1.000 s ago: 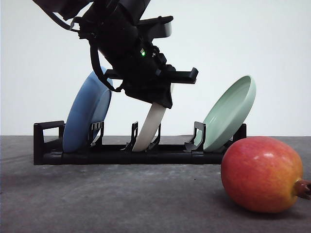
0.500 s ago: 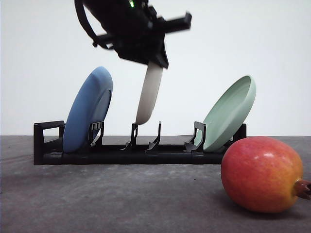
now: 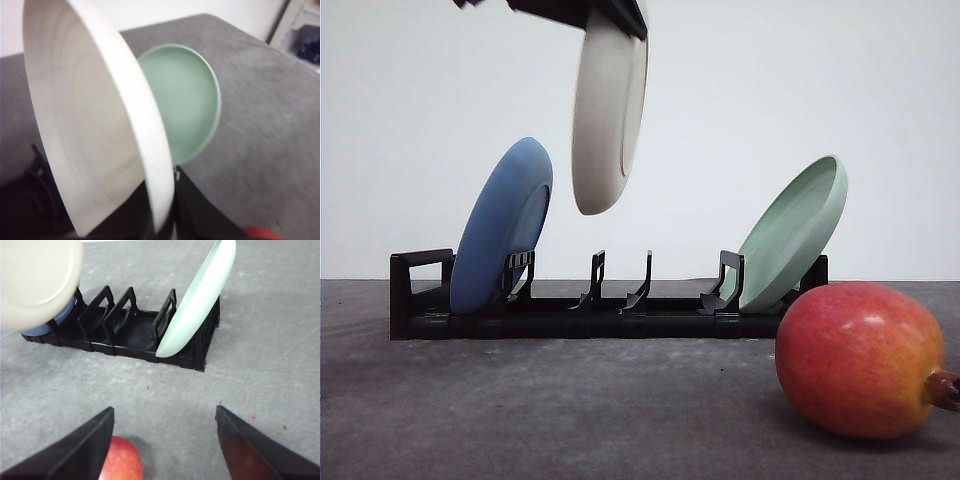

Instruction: Place pomegranate in white plate

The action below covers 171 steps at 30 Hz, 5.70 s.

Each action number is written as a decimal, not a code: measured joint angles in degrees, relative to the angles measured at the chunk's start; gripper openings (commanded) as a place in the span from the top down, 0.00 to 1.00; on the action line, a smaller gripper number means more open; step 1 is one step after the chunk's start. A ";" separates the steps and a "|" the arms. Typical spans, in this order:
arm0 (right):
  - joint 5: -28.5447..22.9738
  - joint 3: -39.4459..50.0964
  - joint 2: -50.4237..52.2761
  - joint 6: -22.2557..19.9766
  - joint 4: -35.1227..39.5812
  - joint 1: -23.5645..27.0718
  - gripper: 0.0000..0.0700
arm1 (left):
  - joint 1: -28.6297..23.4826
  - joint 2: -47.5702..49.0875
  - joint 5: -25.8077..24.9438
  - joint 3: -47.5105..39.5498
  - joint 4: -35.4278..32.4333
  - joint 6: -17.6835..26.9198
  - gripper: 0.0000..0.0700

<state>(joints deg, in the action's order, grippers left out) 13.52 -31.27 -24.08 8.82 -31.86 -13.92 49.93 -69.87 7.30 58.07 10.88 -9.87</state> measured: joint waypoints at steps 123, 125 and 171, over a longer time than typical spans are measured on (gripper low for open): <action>-10.44 -11.55 -32.79 15.10 -10.26 -25.53 0.16 | -41.42 27.87 -22.26 -15.96 19.90 8.94 0.44; -11.53 -12.18 -36.12 15.41 -10.35 -27.20 0.16 | -41.42 27.87 -22.25 -15.96 19.90 8.94 0.44; -4.68 -32.15 -62.50 8.55 -12.24 -31.52 0.30 | -41.42 27.87 -22.22 -15.96 19.73 8.96 0.44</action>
<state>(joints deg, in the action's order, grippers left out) 8.84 -63.42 -86.58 17.37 -44.10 -45.44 8.51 -42.00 -14.92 42.11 30.61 -0.91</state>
